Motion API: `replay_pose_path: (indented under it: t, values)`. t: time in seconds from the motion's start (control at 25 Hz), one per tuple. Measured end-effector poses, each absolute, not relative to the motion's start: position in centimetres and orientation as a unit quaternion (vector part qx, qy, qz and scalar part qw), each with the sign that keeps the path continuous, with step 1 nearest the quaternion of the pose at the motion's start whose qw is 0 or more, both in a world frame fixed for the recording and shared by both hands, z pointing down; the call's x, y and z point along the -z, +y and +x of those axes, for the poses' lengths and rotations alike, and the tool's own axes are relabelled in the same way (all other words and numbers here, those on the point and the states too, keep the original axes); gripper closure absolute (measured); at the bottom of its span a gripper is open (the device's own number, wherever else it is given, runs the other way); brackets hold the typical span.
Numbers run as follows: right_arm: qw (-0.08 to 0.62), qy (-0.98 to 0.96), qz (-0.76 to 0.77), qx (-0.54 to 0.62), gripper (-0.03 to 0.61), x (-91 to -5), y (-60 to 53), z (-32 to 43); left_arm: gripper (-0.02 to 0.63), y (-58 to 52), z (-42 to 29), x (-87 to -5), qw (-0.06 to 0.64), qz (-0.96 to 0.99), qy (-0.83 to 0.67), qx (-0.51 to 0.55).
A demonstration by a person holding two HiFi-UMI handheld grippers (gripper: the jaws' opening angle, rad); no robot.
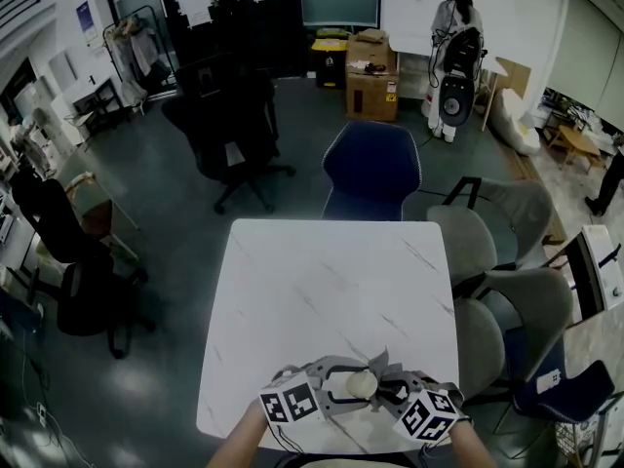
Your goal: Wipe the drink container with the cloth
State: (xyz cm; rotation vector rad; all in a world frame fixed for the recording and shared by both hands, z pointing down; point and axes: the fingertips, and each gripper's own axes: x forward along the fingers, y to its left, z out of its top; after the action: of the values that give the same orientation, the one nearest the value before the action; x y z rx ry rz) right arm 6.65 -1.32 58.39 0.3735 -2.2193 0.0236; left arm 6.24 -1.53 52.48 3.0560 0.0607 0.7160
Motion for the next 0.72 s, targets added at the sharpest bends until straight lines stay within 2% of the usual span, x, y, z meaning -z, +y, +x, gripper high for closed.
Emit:
replay_pose_path:
  t: [0.72]
  values:
    - [0.428,-0.88,0.183,-0.091,0.531,-65.5,-1.3,6.8,0.348,-1.5,6.3,-52.9,0.006,0.974,-0.015,-0.226]
